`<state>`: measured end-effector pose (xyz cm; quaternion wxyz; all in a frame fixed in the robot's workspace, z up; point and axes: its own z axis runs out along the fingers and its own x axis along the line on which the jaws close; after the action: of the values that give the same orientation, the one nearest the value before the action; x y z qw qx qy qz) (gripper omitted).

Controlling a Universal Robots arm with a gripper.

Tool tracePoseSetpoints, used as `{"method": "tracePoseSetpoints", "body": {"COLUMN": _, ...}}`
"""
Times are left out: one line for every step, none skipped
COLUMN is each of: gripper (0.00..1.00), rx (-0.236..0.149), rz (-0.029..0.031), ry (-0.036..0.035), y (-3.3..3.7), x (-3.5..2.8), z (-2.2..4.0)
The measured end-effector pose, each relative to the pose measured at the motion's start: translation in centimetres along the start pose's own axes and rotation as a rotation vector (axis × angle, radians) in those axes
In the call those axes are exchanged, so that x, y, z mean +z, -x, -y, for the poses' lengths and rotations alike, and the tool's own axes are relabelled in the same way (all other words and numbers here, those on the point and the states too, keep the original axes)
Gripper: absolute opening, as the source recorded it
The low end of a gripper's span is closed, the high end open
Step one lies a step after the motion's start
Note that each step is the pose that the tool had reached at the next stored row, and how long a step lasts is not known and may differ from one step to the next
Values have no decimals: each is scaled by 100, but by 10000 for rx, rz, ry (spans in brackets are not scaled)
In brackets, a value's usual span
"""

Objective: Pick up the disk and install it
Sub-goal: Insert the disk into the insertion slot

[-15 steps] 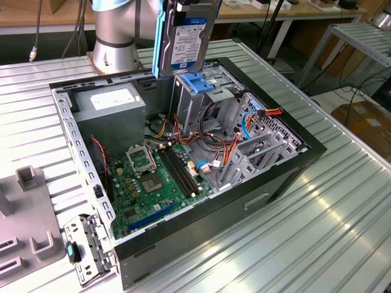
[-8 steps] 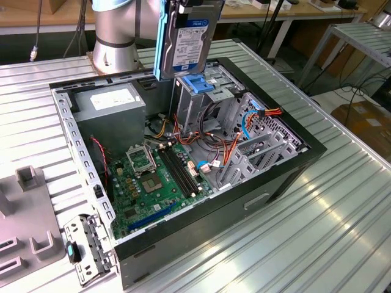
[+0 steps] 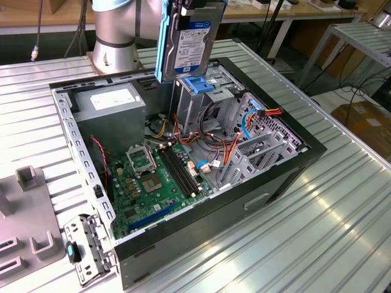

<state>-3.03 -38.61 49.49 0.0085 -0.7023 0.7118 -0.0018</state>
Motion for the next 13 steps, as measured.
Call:
{"method": "tracePoseSetpoints", "body": {"gripper": 37, "rx": 0, "rz": 0, "ry": 0, "y": -9, "x": 0, "z": 0}}
{"method": "tracePoseSetpoints", "body": {"gripper": 37, "rx": 0, "rz": -1, "ry": 0, "y": -16, "x": 0, "z": 0}}
{"method": "tracePoseSetpoints", "body": {"gripper": 37, "rx": 0, "rz": -1, "ry": 0, "y": -23, "x": 0, "z": 0}}
{"method": "tracePoseSetpoints", "body": {"gripper": 37, "rx": 0, "rz": -1, "ry": 0, "y": -31, "x": 0, "z": 0}}
{"method": "tracePoseSetpoints", "body": {"gripper": 37, "rx": 0, "rz": 0, "ry": 0, "y": -38, "x": -1, "z": 0}}
{"method": "tracePoseSetpoints", "body": {"gripper": 37, "rx": 0, "rz": 0, "ry": 0, "y": -45, "x": 0, "z": 0}}
{"method": "tracePoseSetpoints", "body": {"gripper": 37, "rx": 0, "rz": 0, "ry": 0, "y": -53, "x": 0, "z": 0}}
{"method": "tracePoseSetpoints", "body": {"gripper": 37, "rx": 0, "rz": 0, "ry": 0, "y": -61, "x": -1, "z": 0}}
{"method": "tracePoseSetpoints", "body": {"gripper": 37, "rx": 0, "rz": -1, "ry": 0, "y": -69, "x": -1, "z": 1}}
{"method": "tracePoseSetpoints", "body": {"gripper": 37, "rx": 0, "rz": 0, "ry": 0, "y": -77, "x": -1, "z": 1}}
{"method": "tracePoseSetpoints", "body": {"gripper": 37, "rx": 0, "rz": 0, "ry": 0, "y": -86, "x": -1, "z": 1}}
{"method": "tracePoseSetpoints", "body": {"gripper": 37, "rx": 0, "rz": -1, "ry": 0, "y": -94, "x": -1, "z": 1}}
{"method": "tracePoseSetpoints", "body": {"gripper": 37, "rx": 1, "rz": -1, "ry": 1, "y": -108, "x": -1, "z": 1}}
